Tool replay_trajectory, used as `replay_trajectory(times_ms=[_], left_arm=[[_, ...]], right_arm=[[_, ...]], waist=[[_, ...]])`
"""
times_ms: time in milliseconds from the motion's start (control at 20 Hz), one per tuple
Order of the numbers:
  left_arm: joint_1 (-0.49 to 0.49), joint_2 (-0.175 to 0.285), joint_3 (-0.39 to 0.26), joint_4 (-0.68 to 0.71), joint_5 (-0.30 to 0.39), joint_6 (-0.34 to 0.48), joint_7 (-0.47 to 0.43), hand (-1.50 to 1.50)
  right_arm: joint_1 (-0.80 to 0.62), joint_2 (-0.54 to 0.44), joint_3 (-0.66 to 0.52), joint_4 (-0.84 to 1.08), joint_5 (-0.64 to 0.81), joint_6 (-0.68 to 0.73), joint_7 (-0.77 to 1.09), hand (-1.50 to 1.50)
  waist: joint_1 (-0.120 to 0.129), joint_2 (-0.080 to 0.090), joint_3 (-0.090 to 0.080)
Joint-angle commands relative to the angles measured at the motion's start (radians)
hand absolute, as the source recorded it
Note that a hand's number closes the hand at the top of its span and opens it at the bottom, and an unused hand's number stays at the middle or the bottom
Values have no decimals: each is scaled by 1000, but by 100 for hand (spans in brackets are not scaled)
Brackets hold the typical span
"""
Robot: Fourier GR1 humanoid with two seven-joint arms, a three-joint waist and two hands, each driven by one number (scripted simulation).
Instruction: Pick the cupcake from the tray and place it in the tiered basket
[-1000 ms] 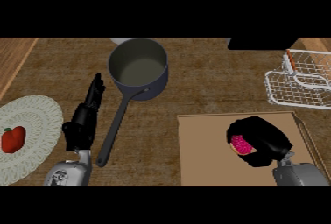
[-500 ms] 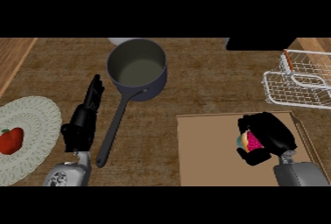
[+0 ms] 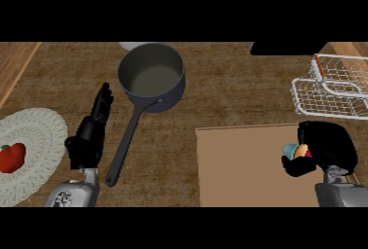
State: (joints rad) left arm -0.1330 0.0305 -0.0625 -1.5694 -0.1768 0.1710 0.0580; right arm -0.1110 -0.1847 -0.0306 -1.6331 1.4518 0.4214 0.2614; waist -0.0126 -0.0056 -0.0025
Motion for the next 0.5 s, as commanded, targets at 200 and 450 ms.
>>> replay_trajectory(times_ms=[200,450], left_arm=[[-18,-8,7,14,15,-7,3,0],[38,-19,-10,6,-2,5,-35,0]], right_arm=[[-68,-15,-73,-419,-15,238,147,150],[-195,-33,-192,-622,-117,512,196,150]], waist=[[-4,0,1],[2,0,1]])
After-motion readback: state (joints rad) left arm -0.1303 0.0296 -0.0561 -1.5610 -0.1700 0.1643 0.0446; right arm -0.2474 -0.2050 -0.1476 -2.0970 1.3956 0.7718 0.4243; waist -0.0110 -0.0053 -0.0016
